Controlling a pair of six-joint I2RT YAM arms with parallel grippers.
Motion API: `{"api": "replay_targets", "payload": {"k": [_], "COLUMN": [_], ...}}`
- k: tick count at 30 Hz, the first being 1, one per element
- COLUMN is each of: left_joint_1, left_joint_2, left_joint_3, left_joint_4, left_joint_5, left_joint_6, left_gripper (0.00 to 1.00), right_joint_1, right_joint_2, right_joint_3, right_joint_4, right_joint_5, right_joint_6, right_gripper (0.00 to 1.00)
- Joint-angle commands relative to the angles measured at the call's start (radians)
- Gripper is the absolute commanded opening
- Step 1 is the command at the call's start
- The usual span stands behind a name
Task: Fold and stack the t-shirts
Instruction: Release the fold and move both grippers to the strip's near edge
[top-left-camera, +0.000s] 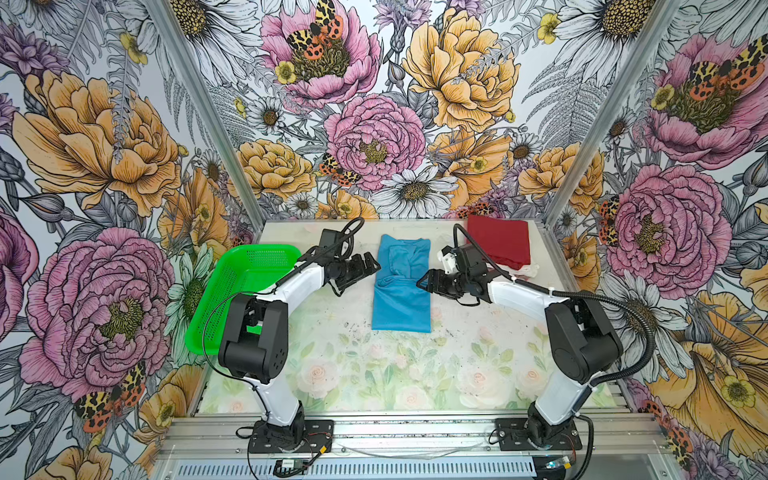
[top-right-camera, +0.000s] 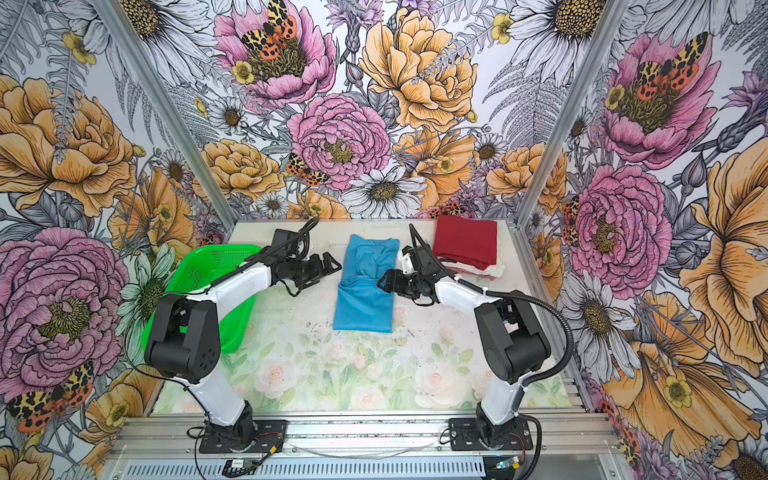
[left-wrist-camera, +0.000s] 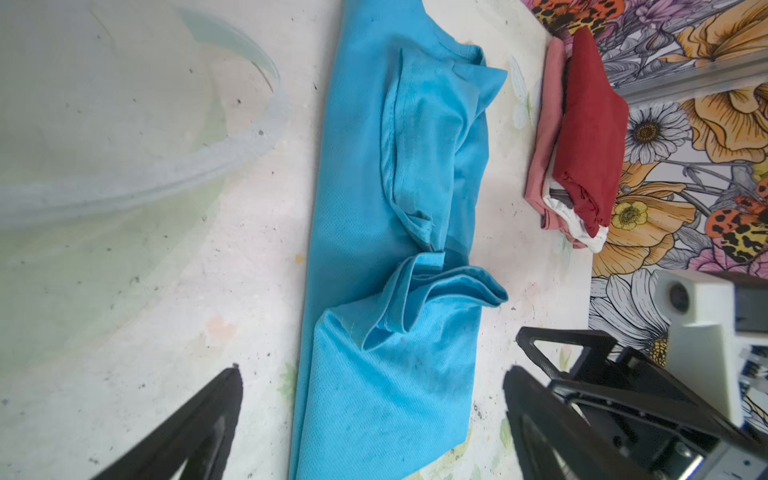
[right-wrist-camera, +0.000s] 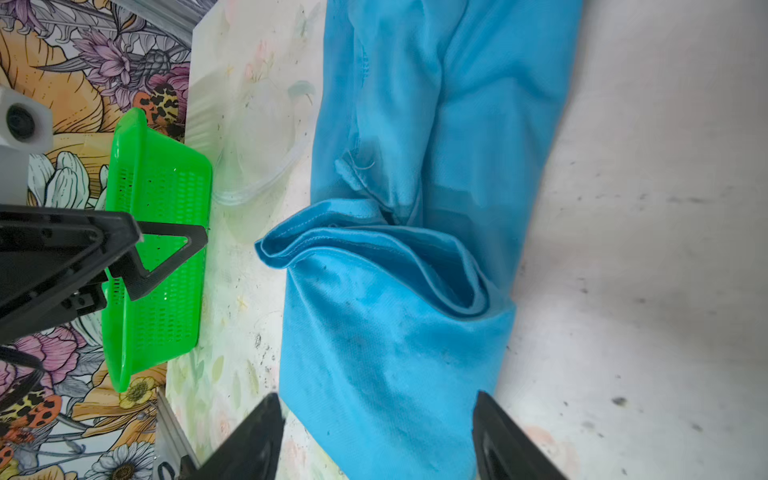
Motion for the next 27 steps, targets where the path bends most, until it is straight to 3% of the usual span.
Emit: {"api": "replay_targets", "payload": {"k": [1,9,17,21,27], "left_joint_1": [0.001,0.105,0.136,0.108,0.033], "left_joint_2": [-0.067,-0.287,-0.391,-0.381,-0.327], "left_joint_3": [-0.082,-0.305,-0.394,-0.394,-0.388], "left_joint_4": [0.021,0.020,0.006,0.007,0.026], "left_joint_5": [0.007,0.002,0.023,0.019,-0.016], "left_joint_6": [-0.022,-0.037,-0.034,-0.030,-0.029], "left_gripper": [0.99,0.99,0.99,0.99,0.99], "right_joint_1": [0.031,0.130,0.122,0.088,0.040], "right_joint_2": [0.085,0.349,0.561,0.569,0.448], "right_joint_3": [0.103,0.391,0.651,0.698,0.587], "right_joint_4": [0.013,0.013,0.011,0.010,-0.009], "right_joint_5": [-0.071,-0.140,-0.068,-0.020,0.044], "right_joint_6": [-0.046,-0.016,0.024,0.020,-0.027], "right_gripper": [0.74,0.75,0.75,0.75,0.75]}}
